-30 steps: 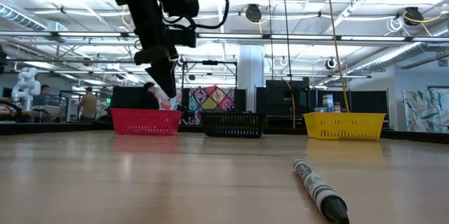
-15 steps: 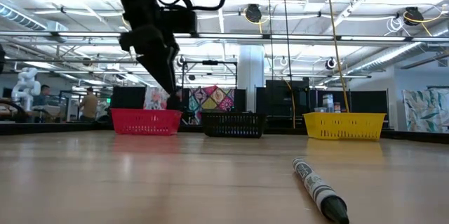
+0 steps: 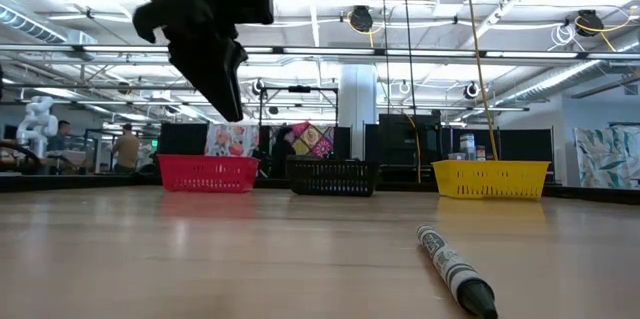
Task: Sort crayons
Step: Put the blue crayon into the black bin
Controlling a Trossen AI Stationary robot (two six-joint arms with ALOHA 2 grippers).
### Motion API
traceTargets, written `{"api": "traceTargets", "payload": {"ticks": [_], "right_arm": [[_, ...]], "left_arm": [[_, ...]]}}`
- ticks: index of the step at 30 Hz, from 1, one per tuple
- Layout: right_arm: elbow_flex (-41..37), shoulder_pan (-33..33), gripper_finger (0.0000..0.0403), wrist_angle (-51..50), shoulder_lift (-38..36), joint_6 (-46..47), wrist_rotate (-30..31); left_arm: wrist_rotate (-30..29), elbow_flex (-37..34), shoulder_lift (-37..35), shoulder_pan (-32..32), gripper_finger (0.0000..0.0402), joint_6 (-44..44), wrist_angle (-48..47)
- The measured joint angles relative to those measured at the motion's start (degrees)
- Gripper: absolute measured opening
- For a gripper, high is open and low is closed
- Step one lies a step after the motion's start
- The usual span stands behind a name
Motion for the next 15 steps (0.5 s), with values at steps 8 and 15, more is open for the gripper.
{"api": "traceTargets", "payload": {"ticks": [8,15], "right_arm": [[0.01,0.22,0.0112,0.33,0.1,0.34,1.69],[0.0,0.22,0.0112,2.14,2.01,0.33,2.99]], "left_arm": [[0.0,-0.02,0.02,-3.8,0.0077,-4.39,-0.03],[0.0,-0.02,0.02,-6.47,0.0077,-6.12,-0.03]]}}
